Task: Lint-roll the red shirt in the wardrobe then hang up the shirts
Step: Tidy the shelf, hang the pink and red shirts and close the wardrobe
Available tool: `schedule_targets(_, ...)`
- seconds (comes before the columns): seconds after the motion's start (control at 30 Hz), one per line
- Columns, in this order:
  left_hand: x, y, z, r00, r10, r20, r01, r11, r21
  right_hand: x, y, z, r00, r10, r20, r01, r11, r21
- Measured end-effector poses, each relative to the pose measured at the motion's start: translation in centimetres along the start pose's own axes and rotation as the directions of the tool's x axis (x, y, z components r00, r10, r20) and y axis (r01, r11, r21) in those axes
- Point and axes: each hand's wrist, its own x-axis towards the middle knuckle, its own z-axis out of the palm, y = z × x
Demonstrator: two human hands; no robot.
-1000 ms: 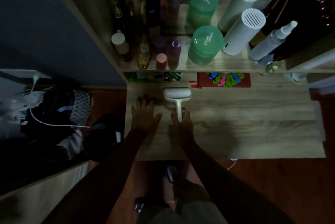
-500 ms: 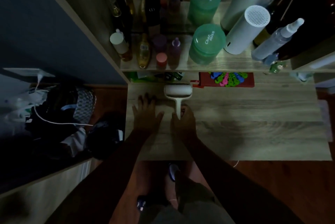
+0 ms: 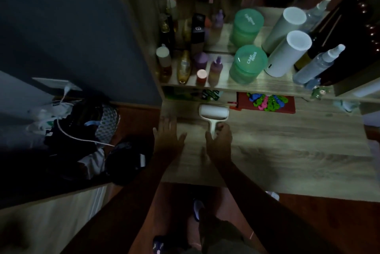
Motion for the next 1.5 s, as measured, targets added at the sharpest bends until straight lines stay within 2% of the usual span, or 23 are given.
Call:
schedule_targets(0.1,-1.8,-2.1,-4.0,0.995,-0.05,-0.082,0.046,0.998,-0.047,-1.2,-3.4,0.5,0.985,-0.167,0.048,0.168,0.986,-0.008)
schedule_targets(0.17,-3.8,-5.0,-7.4,0.976,-0.065,-0.209,0.051,0.996,-0.075,-2.5,-7.2,1.7,0.945,-0.298,0.133,0.3,0.954,0.009)
schedule_targets(0.23,-6.7,-8.5,-11.6,0.944,-0.096,-0.317,0.068,0.993,-0.097,-4.7,-12.3,3.7,0.875,-0.427,0.229,0.431,0.902,0.034)
schedule_targets(0.33,-12.9,-14.1,-18.9,0.86,-0.175,-0.479,0.115,0.982,-0.152,-10.6,-21.6,6.7,0.755,-0.582,0.302,0.554,0.812,0.181)
schedule_targets(0.43,-21.7,-19.7,-26.6,0.711,-0.227,-0.666,0.155,0.974,-0.166,-19.2,-31.0,8.9,0.542,-0.759,0.361,0.644,0.651,0.402)
schedule_targets(0.57,-35.8,-26.0,-36.9,0.458,-0.247,-0.854,0.252,0.957,-0.142,-32.5,-42.5,10.3,0.209,-0.939,0.274,0.732,0.336,0.593)
schedule_targets(0.67,-46.6,-28.7,-43.7,0.31,-0.163,-0.937,0.336,0.94,-0.052,-42.6,-49.4,9.9,-0.033,-0.984,0.175,0.725,0.097,0.682)
schedule_targets(0.77,-55.8,-29.5,-48.7,0.215,-0.067,-0.974,0.436,0.899,0.035,-51.1,-54.4,8.9,-0.206,-0.974,0.094,0.69,-0.077,0.72)
schedule_targets(0.9,-64.4,-30.1,-53.3,0.182,0.019,-0.983,0.586,0.801,0.124,-60.4,-59.1,7.8,-0.347,-0.937,-0.046,0.61,-0.262,0.748)
schedule_targets(1.07,-70.6,-32.2,-57.5,0.157,0.122,-0.98,0.68,0.706,0.197,-68.2,-63.5,5.9,-0.483,-0.864,-0.144,0.511,-0.411,0.755)
schedule_targets(1.13,-72.1,-33.3,-59.0,0.151,0.136,-0.979,0.716,0.668,0.203,-70.1,-65.4,5.4,-0.534,-0.83,-0.16,0.515,-0.47,0.717)
schedule_targets(1.2,-73.2,-34.2,-60.1,0.156,0.047,-0.987,0.778,0.609,0.152,-71.5,-67.2,5.2,-0.59,-0.795,-0.139,0.55,-0.523,0.651)
schedule_targets(1.33,-74.3,-35.6,-61.2,0.204,-0.318,-0.926,0.902,0.428,0.052,-73.2,-69.8,5.7,-0.714,-0.699,0.031,0.619,-0.61,0.495)
schedule_targets(1.4,-74.5,-36.5,-61.3,0.224,-0.376,-0.899,0.918,0.392,0.065,-73.7,-70.4,6.5,-0.762,-0.642,0.088,0.608,-0.662,0.438)
schedule_targets(1.5,-74.9,-36.9,-62.0,0.222,-0.353,-0.909,0.904,0.425,0.056,-74.2,-70.9,7.6,-0.805,-0.573,0.156,0.585,-0.718,0.378)
